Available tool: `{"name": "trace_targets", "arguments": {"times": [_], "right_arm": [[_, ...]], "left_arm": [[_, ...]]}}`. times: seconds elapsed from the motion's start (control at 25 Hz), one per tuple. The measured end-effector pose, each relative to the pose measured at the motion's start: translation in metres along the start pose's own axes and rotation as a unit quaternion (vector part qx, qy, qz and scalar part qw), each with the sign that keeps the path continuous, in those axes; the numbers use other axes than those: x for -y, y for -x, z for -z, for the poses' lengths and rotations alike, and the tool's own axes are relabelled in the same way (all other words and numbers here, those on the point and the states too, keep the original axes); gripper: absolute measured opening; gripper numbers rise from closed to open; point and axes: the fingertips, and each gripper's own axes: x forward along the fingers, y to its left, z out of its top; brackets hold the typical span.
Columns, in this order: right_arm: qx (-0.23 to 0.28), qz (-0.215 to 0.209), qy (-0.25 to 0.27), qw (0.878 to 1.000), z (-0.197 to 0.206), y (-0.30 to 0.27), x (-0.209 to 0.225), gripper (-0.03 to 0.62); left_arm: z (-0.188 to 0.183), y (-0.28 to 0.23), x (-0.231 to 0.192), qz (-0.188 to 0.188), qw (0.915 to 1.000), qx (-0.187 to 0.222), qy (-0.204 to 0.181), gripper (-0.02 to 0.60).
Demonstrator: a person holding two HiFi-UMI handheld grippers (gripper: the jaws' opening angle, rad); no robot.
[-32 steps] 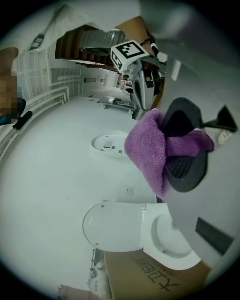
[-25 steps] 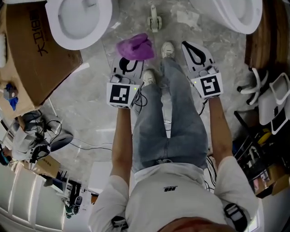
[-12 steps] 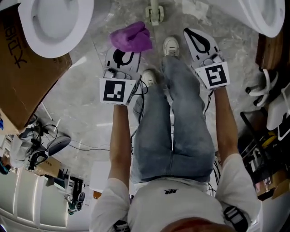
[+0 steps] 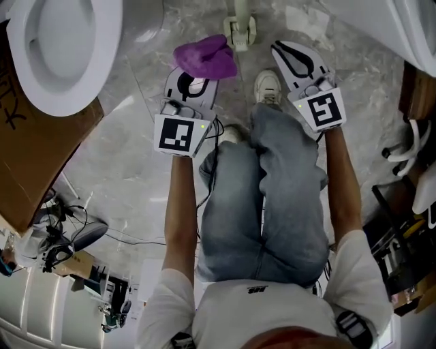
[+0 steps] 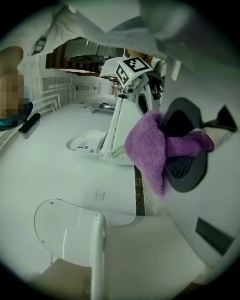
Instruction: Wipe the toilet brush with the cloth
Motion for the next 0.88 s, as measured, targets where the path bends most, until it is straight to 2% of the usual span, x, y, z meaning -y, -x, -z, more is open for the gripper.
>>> {"name": "trace_targets", "arguments": {"times": [0.16, 0.4, 0.68, 0.88], "right_arm": [[-0.016, -0.029, 0.029, 0.999, 0.032, -0.026, -0.009, 0.054], [-0.027, -0.045, 0.046, 0.998, 0.078, -0.061, -0.013, 0.099], [-0.034, -0.065, 0.089, 0.993, 0.107, -0.103, -0.018, 0.132], [-0.043, -0.081, 0.117, 0.989, 0.13, -0.125, -0.02, 0.146]], "left_arm": [[0.029, -0.017, -0.008, 0.016, 0.9998, -0.001, -0.007, 0.077], [0.061, -0.042, -0.014, 0.034, 0.9992, -0.005, -0.019, 0.079], [0.085, -0.065, -0.017, 0.057, 0.9978, 0.005, -0.033, 0.091], [0.101, -0.082, -0.019, 0.079, 0.9959, 0.018, -0.041, 0.121]]}}
